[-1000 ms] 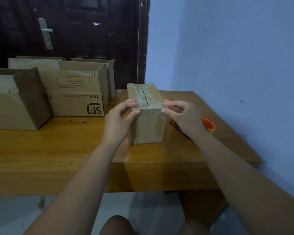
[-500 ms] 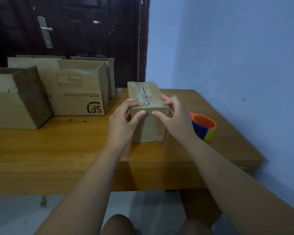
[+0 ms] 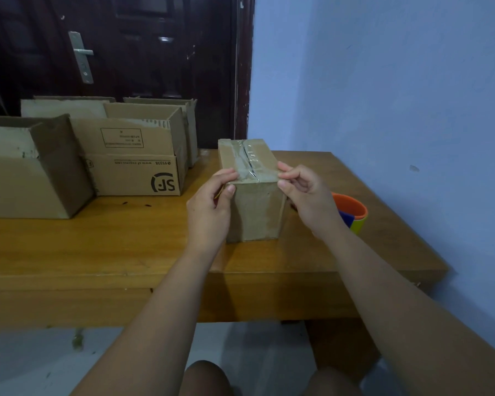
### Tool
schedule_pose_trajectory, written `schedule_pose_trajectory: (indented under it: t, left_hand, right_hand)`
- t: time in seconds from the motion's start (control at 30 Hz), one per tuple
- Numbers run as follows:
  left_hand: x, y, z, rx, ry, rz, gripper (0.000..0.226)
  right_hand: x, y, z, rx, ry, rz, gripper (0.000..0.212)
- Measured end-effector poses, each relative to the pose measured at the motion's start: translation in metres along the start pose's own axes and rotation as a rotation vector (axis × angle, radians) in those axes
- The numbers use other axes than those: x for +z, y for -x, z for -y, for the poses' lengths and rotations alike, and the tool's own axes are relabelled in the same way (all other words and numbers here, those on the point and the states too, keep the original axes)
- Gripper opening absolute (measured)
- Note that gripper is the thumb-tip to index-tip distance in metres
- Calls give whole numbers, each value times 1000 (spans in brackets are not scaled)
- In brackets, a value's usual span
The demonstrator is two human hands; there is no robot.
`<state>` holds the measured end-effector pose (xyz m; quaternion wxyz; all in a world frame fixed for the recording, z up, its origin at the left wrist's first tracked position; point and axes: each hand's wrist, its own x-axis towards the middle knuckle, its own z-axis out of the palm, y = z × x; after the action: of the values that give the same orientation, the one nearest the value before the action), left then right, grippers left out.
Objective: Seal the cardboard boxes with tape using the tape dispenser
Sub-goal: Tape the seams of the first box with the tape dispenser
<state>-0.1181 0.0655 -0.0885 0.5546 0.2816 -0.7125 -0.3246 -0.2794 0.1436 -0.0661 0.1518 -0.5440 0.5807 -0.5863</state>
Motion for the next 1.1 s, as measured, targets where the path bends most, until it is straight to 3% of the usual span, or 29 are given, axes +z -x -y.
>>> schedule_pose_trajectory:
  t: [0.1,0.23,0.37,0.57,0.67,0.73,0.87,1.0,1.1]
  left_hand:
    - [0,4,-11,-3,-154,14,28]
    - [-5,18,-24,196,-383,75,42]
    - [-21,10,-26,195,-433,120,41]
    - [-58,-22,-22,-39,-446,-43,34]
    - [-77,-27,-20,-47,-395,-86,32]
    - [-84,-26,-20,-12,-361,-13,34]
    - [-88,-16,-14,75,-454,261,37]
    - [-90,-6,-10,122,-563,410,52]
    - [-83,-1,-7,146,-757,413,75]
  right_hand:
    - [5,6,7,43,133,-110,17]
    - [25,27,19,-12,478,-337,35]
    - [39,38,29,-59,609,-249,46]
    - [31,30,30,32,478,-116,26]
    - [26,24,27,46,465,-155,44]
    - [23,19,23,71,480,-253,55]
    - [5,6,17,168,484,-357,54]
    - [-35,-1,5,350,718,-301,55]
    - [-55,-3,-4,528,925,-121,49]
